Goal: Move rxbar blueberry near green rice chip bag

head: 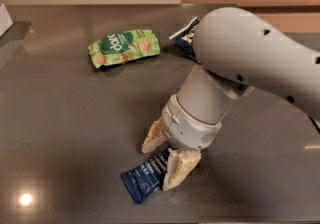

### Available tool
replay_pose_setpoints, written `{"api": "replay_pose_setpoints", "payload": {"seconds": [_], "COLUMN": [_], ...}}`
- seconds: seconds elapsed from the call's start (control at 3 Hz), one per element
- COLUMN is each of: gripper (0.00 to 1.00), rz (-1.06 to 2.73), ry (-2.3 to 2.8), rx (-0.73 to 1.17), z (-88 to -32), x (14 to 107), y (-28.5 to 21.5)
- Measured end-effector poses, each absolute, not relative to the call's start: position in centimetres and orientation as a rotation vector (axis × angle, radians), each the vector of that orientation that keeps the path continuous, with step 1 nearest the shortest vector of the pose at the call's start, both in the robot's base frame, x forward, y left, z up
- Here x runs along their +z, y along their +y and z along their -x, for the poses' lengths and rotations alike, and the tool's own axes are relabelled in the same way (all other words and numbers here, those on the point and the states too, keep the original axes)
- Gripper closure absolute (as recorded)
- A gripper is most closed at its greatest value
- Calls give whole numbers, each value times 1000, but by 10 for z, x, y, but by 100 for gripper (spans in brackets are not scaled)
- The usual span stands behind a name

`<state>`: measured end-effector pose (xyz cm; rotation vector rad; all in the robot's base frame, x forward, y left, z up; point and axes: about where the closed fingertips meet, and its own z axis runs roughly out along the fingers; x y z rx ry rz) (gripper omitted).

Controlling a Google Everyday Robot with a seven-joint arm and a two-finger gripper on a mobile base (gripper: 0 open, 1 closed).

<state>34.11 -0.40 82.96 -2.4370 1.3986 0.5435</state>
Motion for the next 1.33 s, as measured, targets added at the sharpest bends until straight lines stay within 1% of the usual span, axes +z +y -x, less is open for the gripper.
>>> {"api": "replay_pose_setpoints", "payload": {"seconds": [0.67, 1.0, 1.33], "gripper": [86, 100, 100], "rz": [2432, 2414, 2396], "ry": [1423, 1430, 1424], "rx": [548, 530, 509], "z": [-347, -354, -363], "x": [833, 840, 847], "y": [-12, -15, -15]}}
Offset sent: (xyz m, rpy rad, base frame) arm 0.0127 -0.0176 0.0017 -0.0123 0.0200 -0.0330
